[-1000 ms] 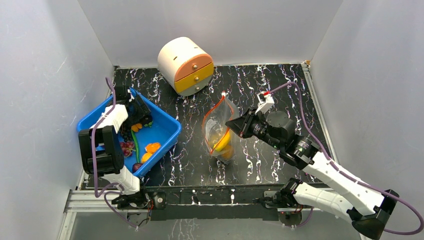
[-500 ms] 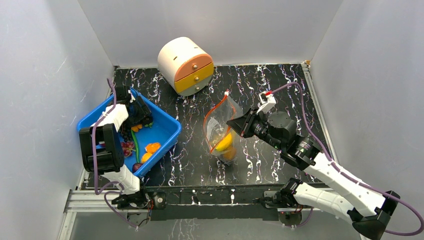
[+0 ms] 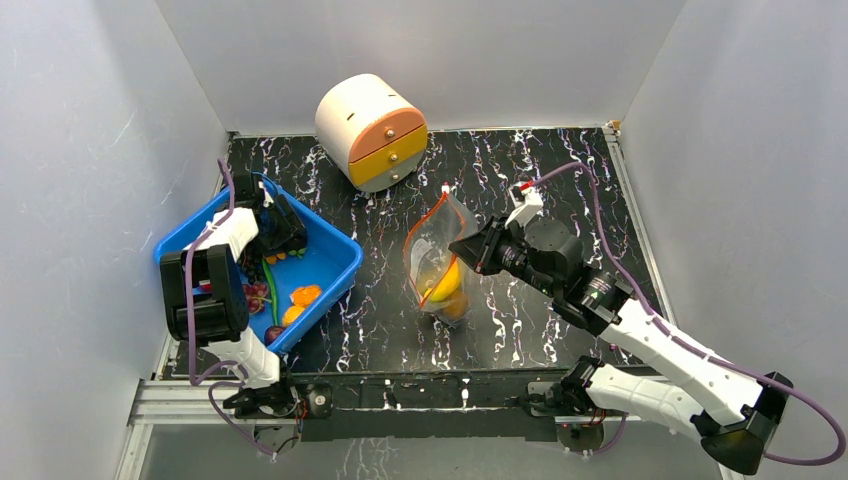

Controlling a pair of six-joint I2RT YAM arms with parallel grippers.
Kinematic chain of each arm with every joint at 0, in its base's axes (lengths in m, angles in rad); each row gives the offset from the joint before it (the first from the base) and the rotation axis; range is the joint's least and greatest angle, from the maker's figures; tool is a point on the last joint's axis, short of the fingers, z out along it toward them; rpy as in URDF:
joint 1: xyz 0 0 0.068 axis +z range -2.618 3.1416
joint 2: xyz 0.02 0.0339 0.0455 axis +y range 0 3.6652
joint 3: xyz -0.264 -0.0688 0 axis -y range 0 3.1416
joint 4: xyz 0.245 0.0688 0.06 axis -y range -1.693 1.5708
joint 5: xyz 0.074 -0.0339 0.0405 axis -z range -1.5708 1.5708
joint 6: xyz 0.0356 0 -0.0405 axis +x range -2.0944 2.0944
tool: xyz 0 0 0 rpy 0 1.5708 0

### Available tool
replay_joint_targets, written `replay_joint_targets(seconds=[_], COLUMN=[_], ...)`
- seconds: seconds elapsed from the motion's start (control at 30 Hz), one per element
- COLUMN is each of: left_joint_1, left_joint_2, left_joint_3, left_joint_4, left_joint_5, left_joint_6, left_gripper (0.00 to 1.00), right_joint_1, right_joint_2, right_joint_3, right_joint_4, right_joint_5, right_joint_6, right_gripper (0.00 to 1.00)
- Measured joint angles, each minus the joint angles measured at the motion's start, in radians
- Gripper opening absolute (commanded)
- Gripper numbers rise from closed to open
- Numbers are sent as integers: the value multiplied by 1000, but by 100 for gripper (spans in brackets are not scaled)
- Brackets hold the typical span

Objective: Place the food in the zip-top bag and seal the zipper
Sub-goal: Pick up the fake fruit from the bin.

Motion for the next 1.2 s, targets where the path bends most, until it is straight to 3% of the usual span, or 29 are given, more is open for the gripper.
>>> replay_joint_targets(seconds=[0.37,0.97,1.2], left_joint_1=[0,0,-2], left_joint_2=[-46,-388,-460], left_joint_3=[-29,-79,-43], left_joint_4=[-34,-149,-182], left_joint_5=[-5,-17,58], left_joint_6=[-8,8,21], left_gripper=[44,42,41], right_joint_1=[0,0,0], right_joint_2=[14,113,120], right_joint_3=[4,49,66], right_joint_4=[0,-55,-98], right_joint_5=[-9,-5,34], right_joint_6=[0,-5,-8], right_gripper=[0,0,0])
